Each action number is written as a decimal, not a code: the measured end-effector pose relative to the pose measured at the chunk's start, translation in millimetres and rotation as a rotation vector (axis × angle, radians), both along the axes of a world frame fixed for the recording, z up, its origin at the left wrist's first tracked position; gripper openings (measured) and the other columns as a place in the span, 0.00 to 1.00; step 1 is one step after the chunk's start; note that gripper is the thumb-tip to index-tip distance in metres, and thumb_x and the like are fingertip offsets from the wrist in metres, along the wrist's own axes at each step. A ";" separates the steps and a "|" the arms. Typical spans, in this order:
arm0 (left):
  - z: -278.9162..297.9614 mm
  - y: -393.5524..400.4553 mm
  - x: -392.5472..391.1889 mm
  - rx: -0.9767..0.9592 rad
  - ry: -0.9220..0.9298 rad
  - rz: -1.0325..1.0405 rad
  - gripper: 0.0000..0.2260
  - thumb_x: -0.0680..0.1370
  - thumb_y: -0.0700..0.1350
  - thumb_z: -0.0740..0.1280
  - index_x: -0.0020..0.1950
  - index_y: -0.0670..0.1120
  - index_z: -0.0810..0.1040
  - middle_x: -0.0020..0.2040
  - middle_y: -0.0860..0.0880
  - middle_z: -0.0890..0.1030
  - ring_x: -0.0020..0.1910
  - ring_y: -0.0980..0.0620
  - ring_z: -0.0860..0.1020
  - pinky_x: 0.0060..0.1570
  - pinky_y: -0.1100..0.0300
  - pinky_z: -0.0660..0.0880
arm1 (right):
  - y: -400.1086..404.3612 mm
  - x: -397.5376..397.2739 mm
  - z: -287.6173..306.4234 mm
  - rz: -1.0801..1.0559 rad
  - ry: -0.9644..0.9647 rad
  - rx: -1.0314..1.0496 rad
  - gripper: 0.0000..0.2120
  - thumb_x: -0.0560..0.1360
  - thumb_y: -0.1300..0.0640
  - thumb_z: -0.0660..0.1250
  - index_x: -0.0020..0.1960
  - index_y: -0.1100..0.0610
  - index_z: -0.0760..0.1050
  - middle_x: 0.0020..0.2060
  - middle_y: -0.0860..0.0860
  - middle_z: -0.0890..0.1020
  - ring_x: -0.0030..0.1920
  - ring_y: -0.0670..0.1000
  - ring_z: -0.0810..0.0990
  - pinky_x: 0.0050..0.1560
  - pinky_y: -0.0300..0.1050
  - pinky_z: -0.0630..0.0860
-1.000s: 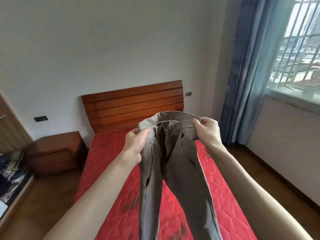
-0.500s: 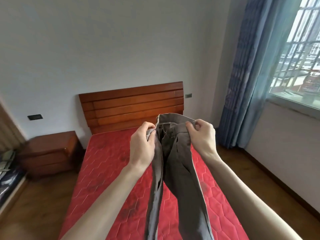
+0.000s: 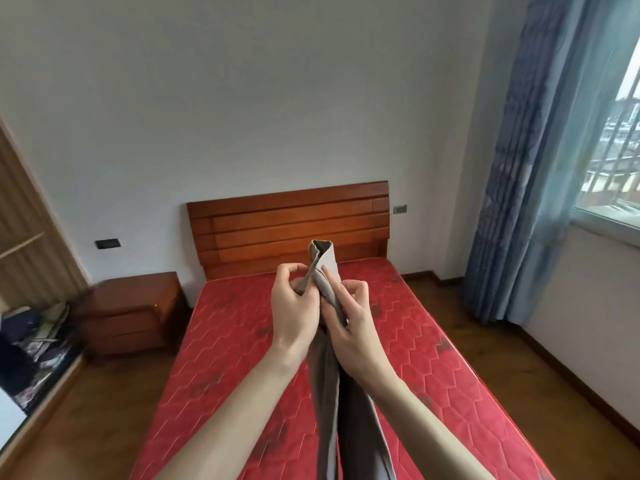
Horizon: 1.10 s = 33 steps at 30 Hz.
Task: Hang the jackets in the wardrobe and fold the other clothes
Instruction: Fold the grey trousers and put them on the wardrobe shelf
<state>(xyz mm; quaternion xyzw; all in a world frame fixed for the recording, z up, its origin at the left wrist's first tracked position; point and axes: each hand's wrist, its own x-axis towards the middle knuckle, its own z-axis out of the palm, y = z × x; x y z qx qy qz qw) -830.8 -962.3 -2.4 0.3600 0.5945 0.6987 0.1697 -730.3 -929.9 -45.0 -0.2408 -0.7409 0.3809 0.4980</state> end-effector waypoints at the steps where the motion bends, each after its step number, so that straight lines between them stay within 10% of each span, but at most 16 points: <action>1: 1.0 0.4 5.7 0.012 -0.057 -0.026 0.04 0.82 0.43 0.70 0.55 0.44 0.80 0.44 0.48 0.86 0.45 0.51 0.86 0.42 0.62 0.81 | 2.4 -1.4 0.5 -0.004 0.010 -0.007 0.24 0.85 0.57 0.63 0.80 0.46 0.67 0.58 0.51 0.69 0.59 0.44 0.74 0.60 0.37 0.77; 4: 0.9 -0.3 21.8 0.016 -0.183 -0.176 0.13 0.80 0.54 0.72 0.57 0.46 0.83 0.49 0.49 0.87 0.50 0.53 0.86 0.51 0.59 0.83 | 11.5 -1.9 1.0 0.013 0.000 -0.024 0.25 0.86 0.55 0.63 0.80 0.44 0.65 0.60 0.50 0.67 0.59 0.41 0.74 0.61 0.36 0.76; 11: 5.8 11.2 -8.1 -0.025 -0.476 -0.337 0.04 0.80 0.37 0.70 0.52 0.37 0.84 0.52 0.36 0.86 0.48 0.42 0.85 0.50 0.51 0.83 | 33.8 28.6 -11.5 0.010 0.333 -0.040 0.21 0.80 0.61 0.62 0.73 0.53 0.72 0.61 0.52 0.79 0.60 0.52 0.81 0.62 0.50 0.79; 17: 34.4 7.1 -32.8 -0.044 -0.419 -0.540 0.11 0.82 0.38 0.66 0.62 0.35 0.80 0.56 0.37 0.83 0.55 0.42 0.83 0.58 0.52 0.81 | 102.1 47.9 13.8 0.165 0.217 -0.466 0.46 0.66 0.36 0.79 0.78 0.49 0.66 0.72 0.49 0.77 0.71 0.48 0.77 0.68 0.45 0.75; 27: 52.7 15.2 -69.8 -0.345 0.103 -0.401 0.36 0.70 0.55 0.83 0.70 0.47 0.68 0.64 0.49 0.81 0.62 0.54 0.82 0.66 0.53 0.77 | 101.4 38.1 70.4 0.098 0.157 -0.297 0.09 0.73 0.57 0.80 0.49 0.60 0.85 0.45 0.52 0.89 0.46 0.49 0.88 0.46 0.39 0.81; 31: 62.4 15.5 -65.0 -0.302 0.036 -0.428 0.08 0.80 0.36 0.68 0.57 0.45 0.73 0.60 0.44 0.79 0.57 0.50 0.81 0.55 0.58 0.80 | 97.5 40.8 87.6 0.100 0.090 -0.260 0.11 0.74 0.55 0.79 0.52 0.59 0.84 0.46 0.50 0.89 0.47 0.47 0.87 0.47 0.38 0.80; 33: 73.1 19.4 -58.0 -0.235 0.001 -0.454 0.13 0.72 0.31 0.65 0.56 0.40 0.71 0.53 0.44 0.75 0.51 0.51 0.77 0.45 0.62 0.76 | 96.3 46.8 100.5 0.194 0.008 -0.280 0.14 0.74 0.54 0.79 0.57 0.57 0.84 0.50 0.50 0.89 0.52 0.49 0.87 0.51 0.40 0.81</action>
